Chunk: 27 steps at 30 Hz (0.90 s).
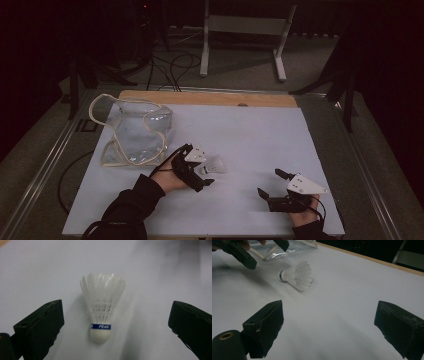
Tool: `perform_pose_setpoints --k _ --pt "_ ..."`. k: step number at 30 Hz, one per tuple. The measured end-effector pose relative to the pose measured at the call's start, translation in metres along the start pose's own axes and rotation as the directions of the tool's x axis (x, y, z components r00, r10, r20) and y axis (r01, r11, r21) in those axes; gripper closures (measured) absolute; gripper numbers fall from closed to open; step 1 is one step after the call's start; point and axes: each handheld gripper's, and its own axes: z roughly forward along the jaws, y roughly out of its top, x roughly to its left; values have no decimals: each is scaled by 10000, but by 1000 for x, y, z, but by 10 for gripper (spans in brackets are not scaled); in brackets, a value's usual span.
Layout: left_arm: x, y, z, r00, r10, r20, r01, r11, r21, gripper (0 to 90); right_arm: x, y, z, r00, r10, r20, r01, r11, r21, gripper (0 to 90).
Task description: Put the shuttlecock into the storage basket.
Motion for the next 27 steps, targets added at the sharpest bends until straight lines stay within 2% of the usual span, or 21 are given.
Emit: perform_pose_setpoints --k 5,9,20,27 --pt "4 -4 6 10000 -53 76 50 9993 382 35 0 0 0 10000 14 -14 -14 10000 -4 86" --pt "4 -9 10 10000 -29 -13 30 9980 634 68 0 0 1 10000 4 -33 -4 10000 5 87" --pt "10 -15 16 9988 -433 224 401 9913 1257 279 0 0 1 9999 48 -102 -48 10000 33 87" --pt "13 -16 21 9975 -682 165 649 9862 1523 404 0 0 2 9999 64 -130 -64 10000 40 87"
